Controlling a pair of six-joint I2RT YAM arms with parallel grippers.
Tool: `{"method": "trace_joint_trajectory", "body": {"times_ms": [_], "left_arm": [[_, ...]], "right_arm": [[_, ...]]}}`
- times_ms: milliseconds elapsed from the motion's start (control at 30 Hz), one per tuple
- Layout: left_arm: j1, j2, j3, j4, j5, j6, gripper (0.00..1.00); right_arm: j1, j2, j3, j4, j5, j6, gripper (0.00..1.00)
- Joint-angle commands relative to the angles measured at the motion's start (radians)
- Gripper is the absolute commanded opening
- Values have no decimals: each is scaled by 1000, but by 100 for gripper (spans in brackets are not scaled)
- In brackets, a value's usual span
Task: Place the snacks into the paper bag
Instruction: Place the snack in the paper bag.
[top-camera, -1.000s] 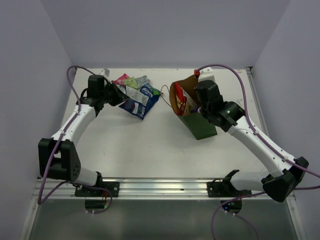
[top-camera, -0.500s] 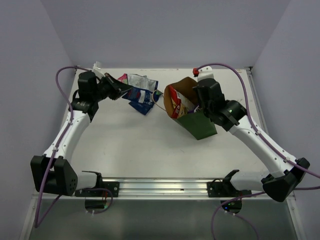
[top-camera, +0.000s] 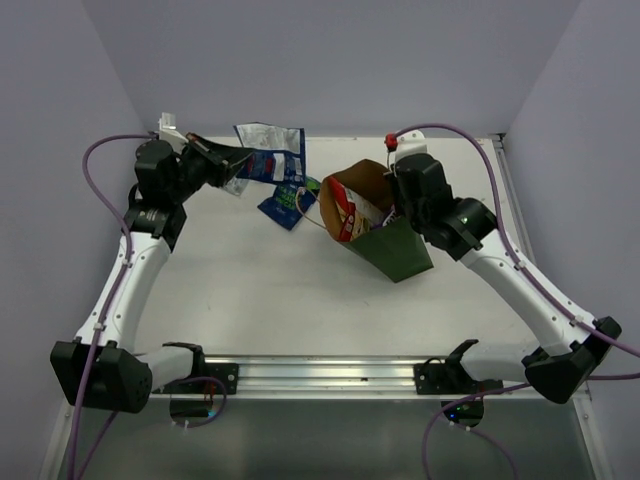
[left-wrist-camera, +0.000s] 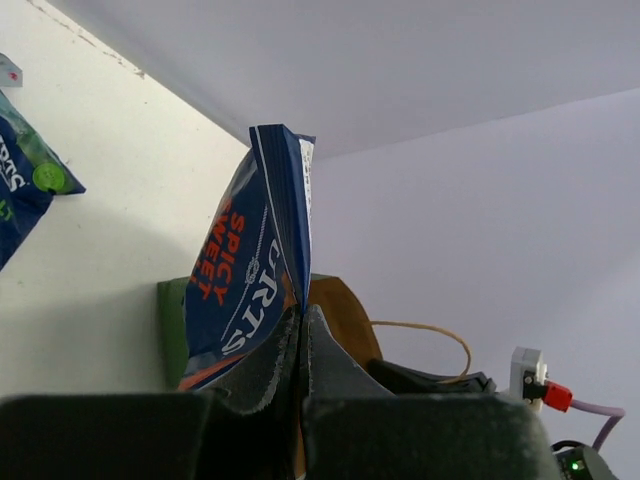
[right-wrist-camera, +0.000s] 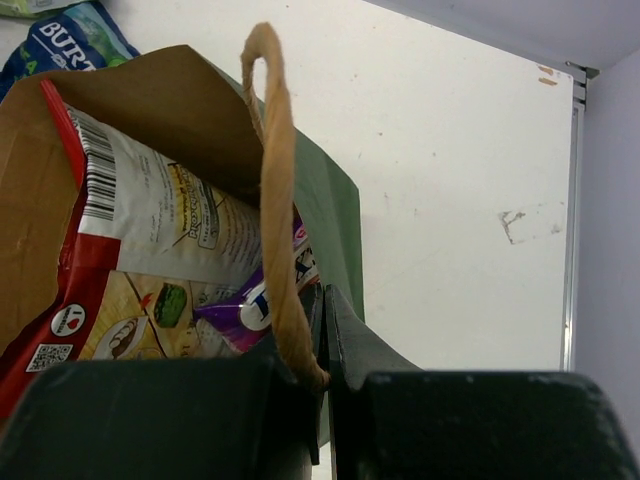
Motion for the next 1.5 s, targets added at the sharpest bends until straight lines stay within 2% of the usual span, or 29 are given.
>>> {"method": "trace_joint_trajectory", "body": {"times_ms": [0, 167, 367, 633, 800, 1067, 1233, 1467], "left_arm": [[8, -36, 66, 66, -18, -76, 0], [6, -74, 92, 67, -10, -137, 0], [-17, -88, 146, 67, -5, -177, 0], [-179, -52, 166, 122, -53, -228, 0], [-242, -31, 175, 126, -70, -252, 0], [-314, -21, 154, 124, -103, -297, 0], [-374, -18, 114, 132, -114, -308, 0], [-397, -25, 24, 173, -134, -337, 0]], "right_arm": [[2, -7, 77, 35, -32, 26, 0], [8, 11, 90, 35, -54, 60, 0], [14, 45, 111, 37, -3, 93, 0], [22, 91, 156, 41, 97, 121, 0], [22, 117, 182, 46, 176, 142, 0], [25, 153, 232, 20, 293, 184, 0], [28, 156, 240, 22, 282, 198, 0], [31, 142, 206, 35, 249, 208, 0]]}}
